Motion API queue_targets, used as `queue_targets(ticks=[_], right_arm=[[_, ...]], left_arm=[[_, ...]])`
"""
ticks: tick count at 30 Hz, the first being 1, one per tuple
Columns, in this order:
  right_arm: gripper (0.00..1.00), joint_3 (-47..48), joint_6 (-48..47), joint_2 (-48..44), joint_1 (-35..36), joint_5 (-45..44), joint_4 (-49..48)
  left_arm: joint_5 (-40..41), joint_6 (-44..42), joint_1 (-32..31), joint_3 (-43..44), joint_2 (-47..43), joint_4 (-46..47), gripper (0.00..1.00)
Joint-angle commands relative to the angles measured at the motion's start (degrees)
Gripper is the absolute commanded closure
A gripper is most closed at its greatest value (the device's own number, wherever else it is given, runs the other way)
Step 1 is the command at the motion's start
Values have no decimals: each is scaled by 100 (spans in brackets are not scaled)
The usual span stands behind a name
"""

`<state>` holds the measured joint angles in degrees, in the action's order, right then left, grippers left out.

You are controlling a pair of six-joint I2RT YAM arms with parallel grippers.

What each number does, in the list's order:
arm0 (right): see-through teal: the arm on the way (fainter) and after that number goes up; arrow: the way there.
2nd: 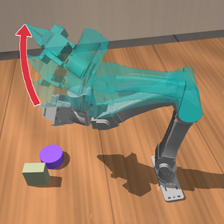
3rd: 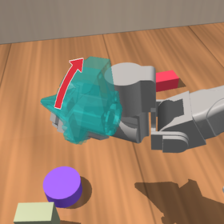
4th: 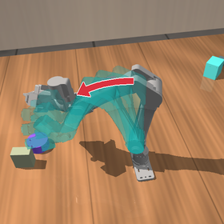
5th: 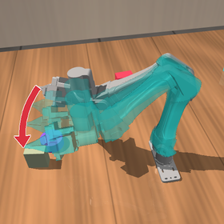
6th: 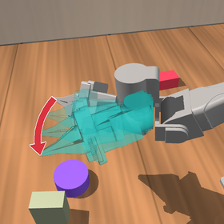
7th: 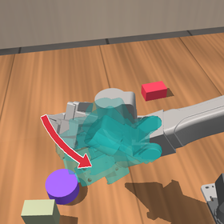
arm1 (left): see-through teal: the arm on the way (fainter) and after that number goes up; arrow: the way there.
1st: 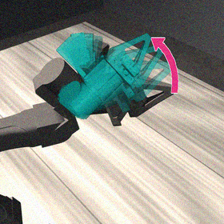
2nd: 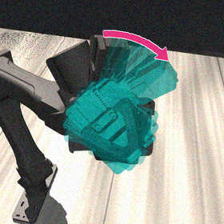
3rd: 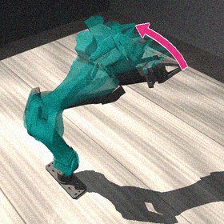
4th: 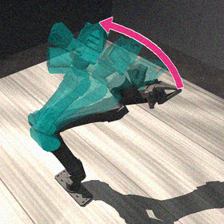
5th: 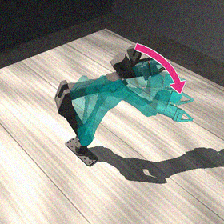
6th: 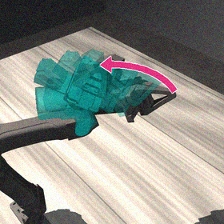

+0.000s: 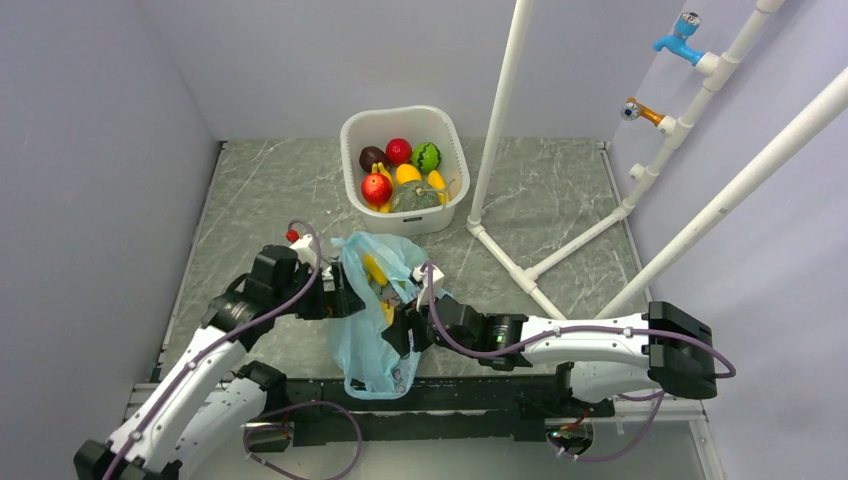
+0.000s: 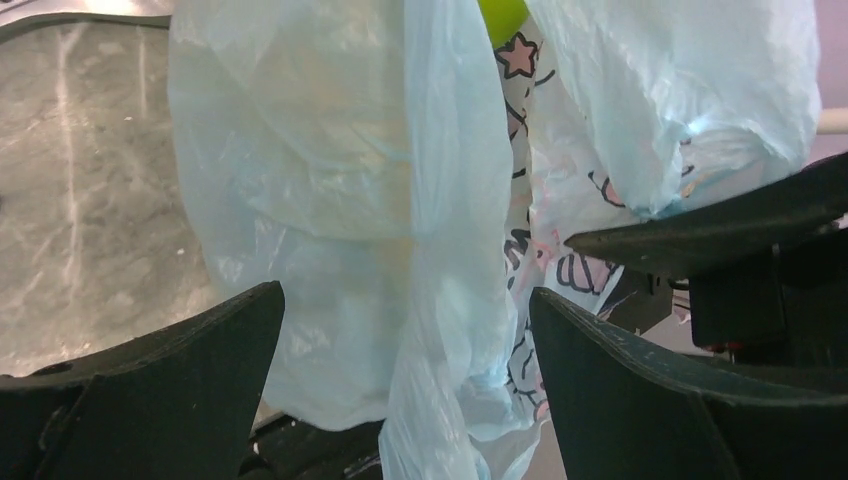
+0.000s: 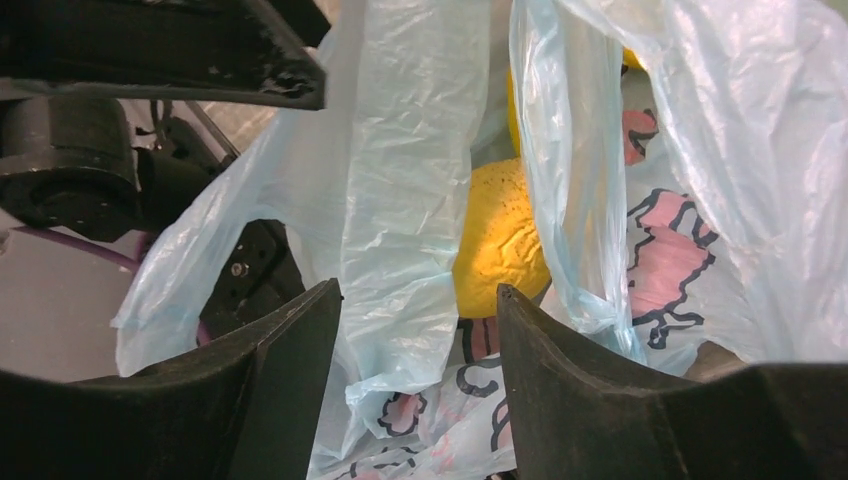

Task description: Take the fake fruits out of the plastic bag

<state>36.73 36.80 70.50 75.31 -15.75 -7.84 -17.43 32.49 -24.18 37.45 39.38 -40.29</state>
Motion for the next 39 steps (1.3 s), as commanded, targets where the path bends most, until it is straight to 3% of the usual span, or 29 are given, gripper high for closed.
queue_targets(ticks=[1, 4, 5, 10, 12, 13, 18, 22, 25, 28, 33, 37, 39], right_arm=[[40, 107, -68, 113, -40, 85, -229], [41, 27, 8, 200, -69, 138, -283], [41, -4, 32, 219, -67, 145, -302], [41, -49, 94, 179, -71, 17, -196], [39, -82, 204, 82, -76, -312, 18], [38, -101, 295, 22, -83, -534, 189], [38, -260, 1578, -437, -202, -2124, 1742], [39, -669, 2022, -1114, -326, -2539, 2171], [43, -733, 1419, -1295, -355, -2171, 1893], [42, -592, -19, -1034, -321, -655, 983], [37, 429, -519, -590, 292, -146, 1137], [26, 779, -506, -242, 356, -44, 978], [25, 791, -476, -10, 260, 70, 820]], left_arm=[[-282, 37, -220, 5, 766, 1137, 1], [241, -159, -788, 148, 1221, 1183, 2], [463, -239, -847, 227, 1369, 1061, 9], [1089, -849, -869, 672, 1797, -23, 52], [1459, -787, -870, 806, 1616, -552, 87], [1346, -777, -870, 829, 1409, -625, 92], [748, -309, -888, 765, 445, -1052, 100], [798, 121, -895, 571, -136, -1403, 100], [716, 419, -893, 379, -342, -1631, 100], [107, 381, -895, -44, -431, -1224, 100], [-63, 123, -891, 71, -212, -1223, 100], [-156, 237, -895, 66, -208, -808, 94], [28, 290, -895, 135, -98, -792, 100]])
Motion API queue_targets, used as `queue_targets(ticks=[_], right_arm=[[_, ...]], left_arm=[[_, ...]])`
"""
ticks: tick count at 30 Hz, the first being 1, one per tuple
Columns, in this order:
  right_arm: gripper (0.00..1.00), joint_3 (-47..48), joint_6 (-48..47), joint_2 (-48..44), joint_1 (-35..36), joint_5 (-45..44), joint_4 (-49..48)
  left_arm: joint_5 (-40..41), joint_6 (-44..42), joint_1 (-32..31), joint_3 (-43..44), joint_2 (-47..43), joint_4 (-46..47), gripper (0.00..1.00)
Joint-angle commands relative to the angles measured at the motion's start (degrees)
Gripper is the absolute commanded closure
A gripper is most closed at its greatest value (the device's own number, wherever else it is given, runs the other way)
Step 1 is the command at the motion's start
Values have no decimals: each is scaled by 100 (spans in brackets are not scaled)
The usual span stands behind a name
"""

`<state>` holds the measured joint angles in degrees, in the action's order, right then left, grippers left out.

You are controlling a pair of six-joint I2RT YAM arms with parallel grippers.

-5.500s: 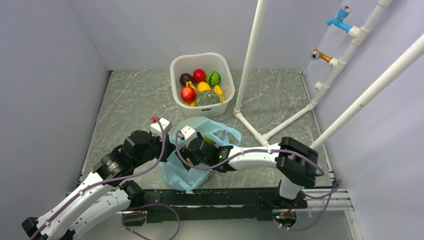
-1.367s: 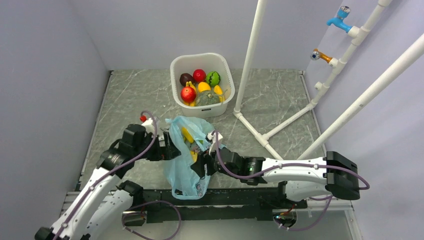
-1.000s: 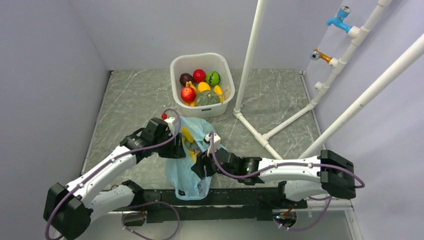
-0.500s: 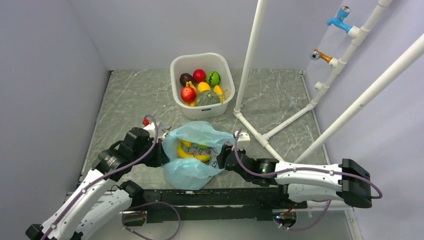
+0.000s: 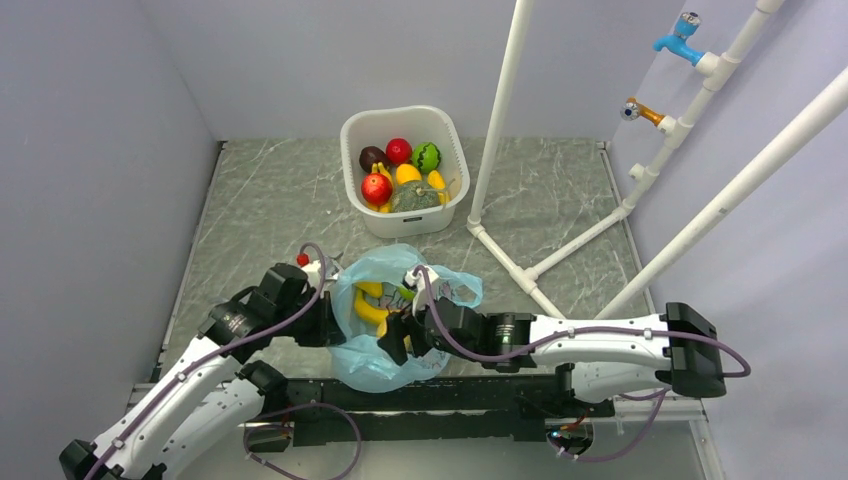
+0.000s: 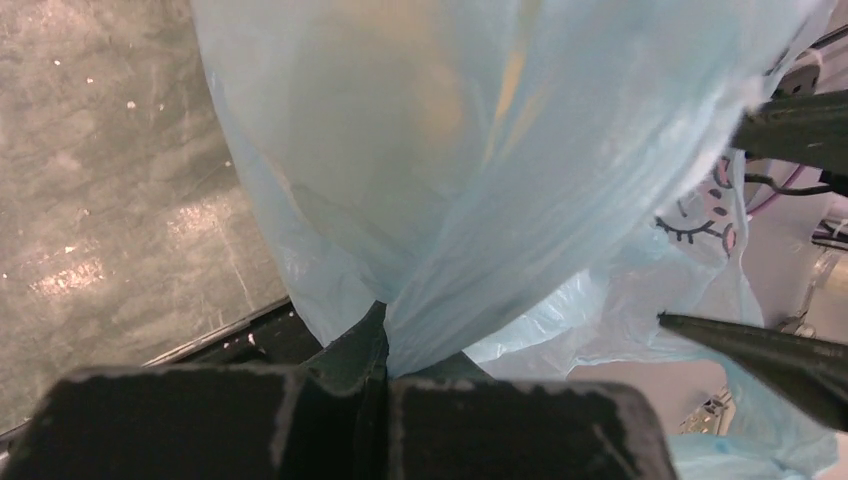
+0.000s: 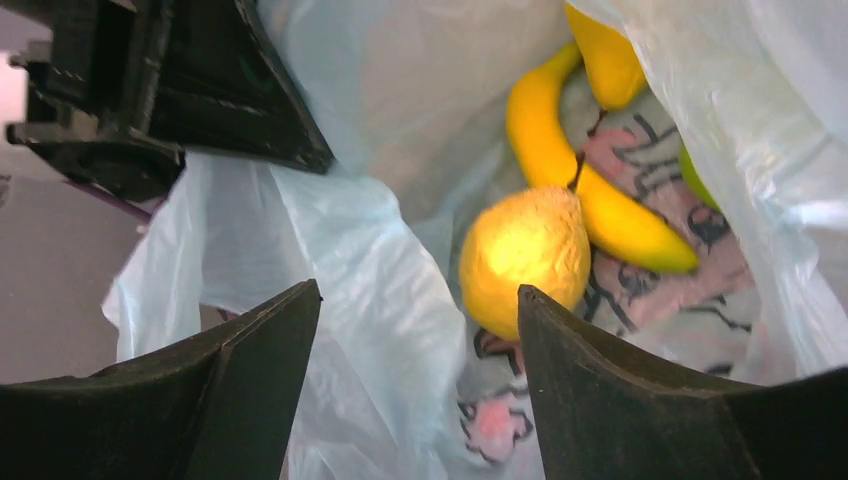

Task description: Take the fake fruits out of the plastic bag

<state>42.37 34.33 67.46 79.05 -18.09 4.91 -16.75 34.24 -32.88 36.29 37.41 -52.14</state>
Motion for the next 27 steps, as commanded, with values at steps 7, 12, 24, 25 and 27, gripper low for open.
queue_targets(ticks=[7, 12, 24, 25, 27], right_arm=[[45, -121, -598, 1737, 519, 941, -2227], [52, -421, -91, 2856, 679, 759, -3450], [36, 594, -528, 2276, 643, 214, -2291], [34, 578, -479, 2070, 640, 102, -1989], [28, 559, -319, 1728, 615, -58, -1604]], left_arm=[[639, 63, -20, 600, 777, 195, 100], [809, 115, -25, 609, 1016, 87, 100], [1953, -662, -15, 1659, 1730, -1182, 100], [1789, -661, -12, 1567, 1645, -1124, 100], [1488, -569, -14, 1305, 1366, -934, 100]])
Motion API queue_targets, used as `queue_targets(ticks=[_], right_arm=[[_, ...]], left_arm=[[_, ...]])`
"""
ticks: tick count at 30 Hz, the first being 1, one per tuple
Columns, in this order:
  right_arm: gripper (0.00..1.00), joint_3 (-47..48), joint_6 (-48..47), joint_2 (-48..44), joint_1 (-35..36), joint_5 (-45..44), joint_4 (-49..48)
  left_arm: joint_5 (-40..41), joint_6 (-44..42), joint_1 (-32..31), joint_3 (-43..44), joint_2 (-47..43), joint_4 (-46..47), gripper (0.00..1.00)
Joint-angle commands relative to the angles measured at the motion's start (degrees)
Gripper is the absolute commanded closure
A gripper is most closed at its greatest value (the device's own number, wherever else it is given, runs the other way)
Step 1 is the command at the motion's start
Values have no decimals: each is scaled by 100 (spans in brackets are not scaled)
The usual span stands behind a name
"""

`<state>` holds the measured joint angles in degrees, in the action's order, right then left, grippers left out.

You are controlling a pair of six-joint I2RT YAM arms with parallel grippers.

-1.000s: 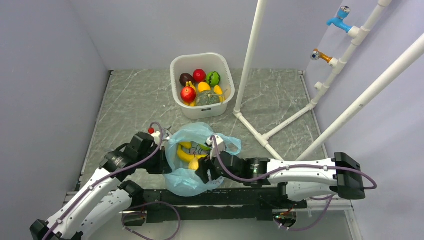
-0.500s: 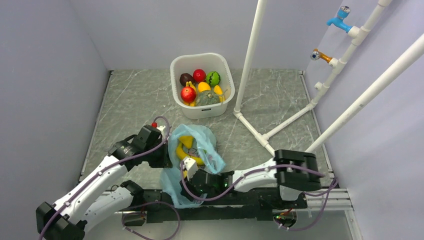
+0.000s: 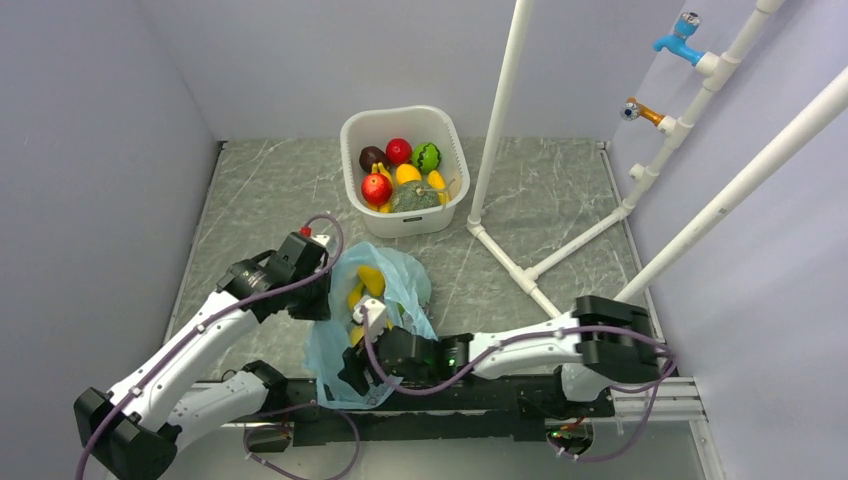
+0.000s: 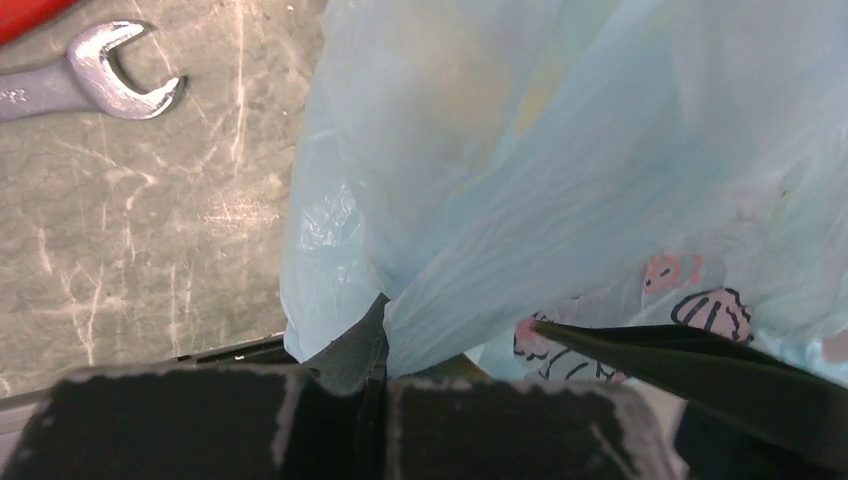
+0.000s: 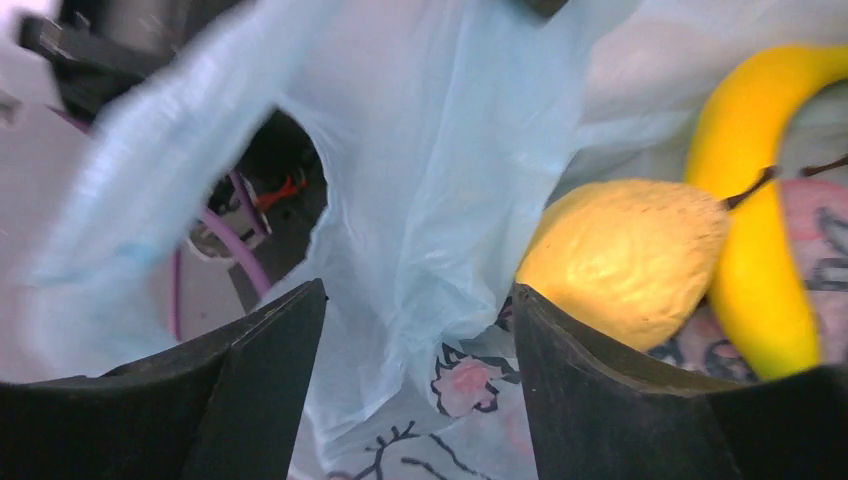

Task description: Take the fake fruits out of the plastic bag

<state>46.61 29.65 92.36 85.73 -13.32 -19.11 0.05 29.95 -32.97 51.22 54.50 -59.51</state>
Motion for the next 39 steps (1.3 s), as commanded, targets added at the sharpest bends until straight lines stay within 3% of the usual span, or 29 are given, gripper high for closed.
queue_targets(ticks=[1, 6, 10, 16, 32, 35, 39], right_arm=[[26, 133, 238, -907, -73, -586, 971], [9, -35, 602, -1260, -93, -1056, 1269], [9, 9, 750, -1052, -219, -1163, 1305], [23, 424, 594, -504, -225, -1610, 1878], [19, 550, 293, 360, -262, -1304, 1416], [29, 670, 212, 421, -260, -1309, 1525], [36, 601, 126, 331, -261, -1306, 1337]], left_arm=[[-291, -63, -3, -315, -491, -119, 100], [-105, 156, -8, -403, -887, -223, 100], [-203, 38, -7, -416, -853, -180, 100], [-197, 5, -8, -411, -695, -248, 100], [-328, -34, -7, -446, -852, -152, 100], [-292, -25, -7, -442, -863, -156, 100], [-307, -29, -5, -447, -873, -143, 100]])
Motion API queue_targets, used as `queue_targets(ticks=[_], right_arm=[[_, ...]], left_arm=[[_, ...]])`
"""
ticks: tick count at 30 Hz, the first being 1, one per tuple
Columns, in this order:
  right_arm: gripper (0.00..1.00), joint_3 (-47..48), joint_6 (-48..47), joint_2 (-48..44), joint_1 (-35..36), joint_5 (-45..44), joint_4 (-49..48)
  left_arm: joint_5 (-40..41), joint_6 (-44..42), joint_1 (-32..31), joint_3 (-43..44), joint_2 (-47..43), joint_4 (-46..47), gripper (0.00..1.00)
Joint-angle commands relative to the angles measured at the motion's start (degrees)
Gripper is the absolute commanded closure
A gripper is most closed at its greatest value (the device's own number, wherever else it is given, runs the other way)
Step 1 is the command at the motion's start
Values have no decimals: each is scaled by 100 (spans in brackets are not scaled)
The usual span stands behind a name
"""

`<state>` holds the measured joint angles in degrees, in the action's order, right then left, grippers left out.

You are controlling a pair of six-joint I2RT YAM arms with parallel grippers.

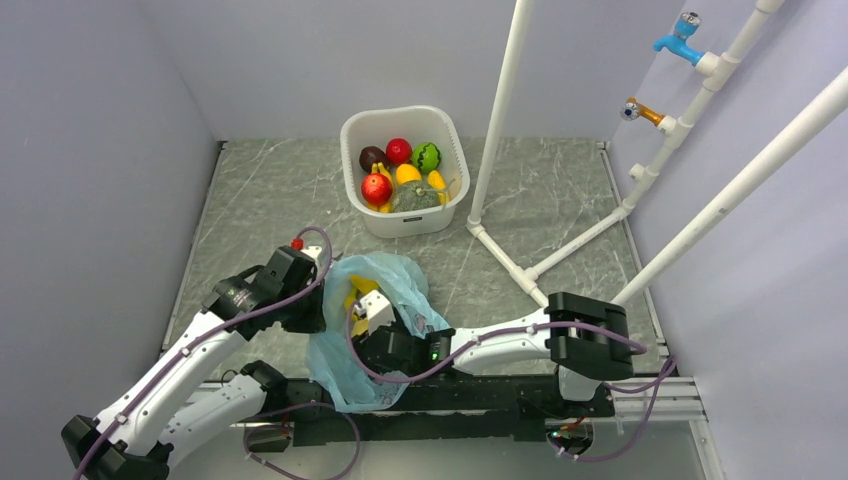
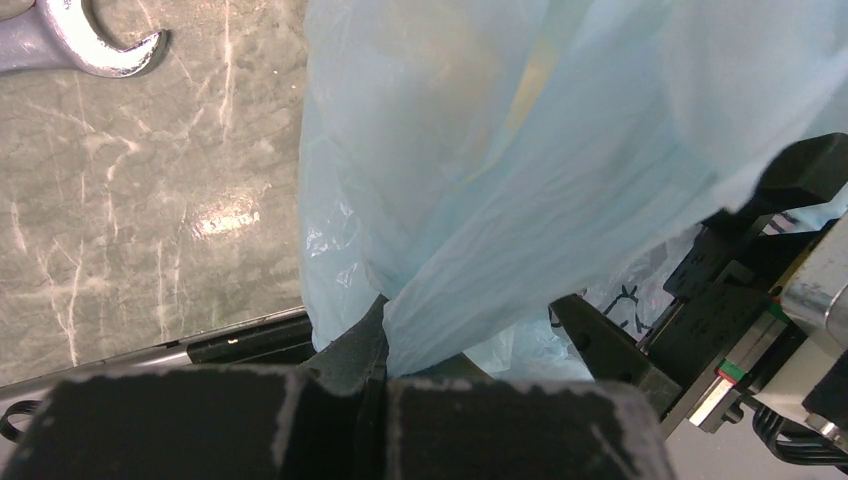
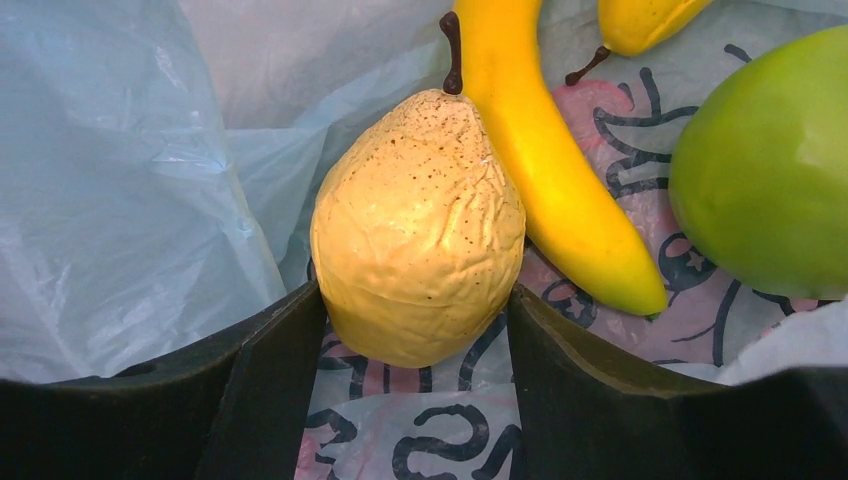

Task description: Take the fake fruits out of the plastic bag

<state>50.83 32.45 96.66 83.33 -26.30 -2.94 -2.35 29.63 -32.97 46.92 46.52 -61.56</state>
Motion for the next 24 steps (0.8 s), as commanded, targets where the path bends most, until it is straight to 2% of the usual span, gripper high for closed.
queue_targets(ticks=[1, 7, 17, 21, 24], right_arm=[[39, 194, -159, -122, -12, -26, -247], [66, 67, -329, -453, -6, 56, -448], [92, -951, -838, -2465, 31, 579, -1240], [96, -1131, -942, -3204, 3, 430, -1353], [99, -868, -1030, -3545, -219, -37, -890]], left_arm=[[-76, -5, -7, -24, -69, 79, 100], [-113, -19, -8, -7, -6, 58, 100], [-37, 17, -7, -1, -42, 54, 100], [-10, 46, -8, 2, -76, 49, 100], [-27, 29, -7, -7, -89, 65, 100]])
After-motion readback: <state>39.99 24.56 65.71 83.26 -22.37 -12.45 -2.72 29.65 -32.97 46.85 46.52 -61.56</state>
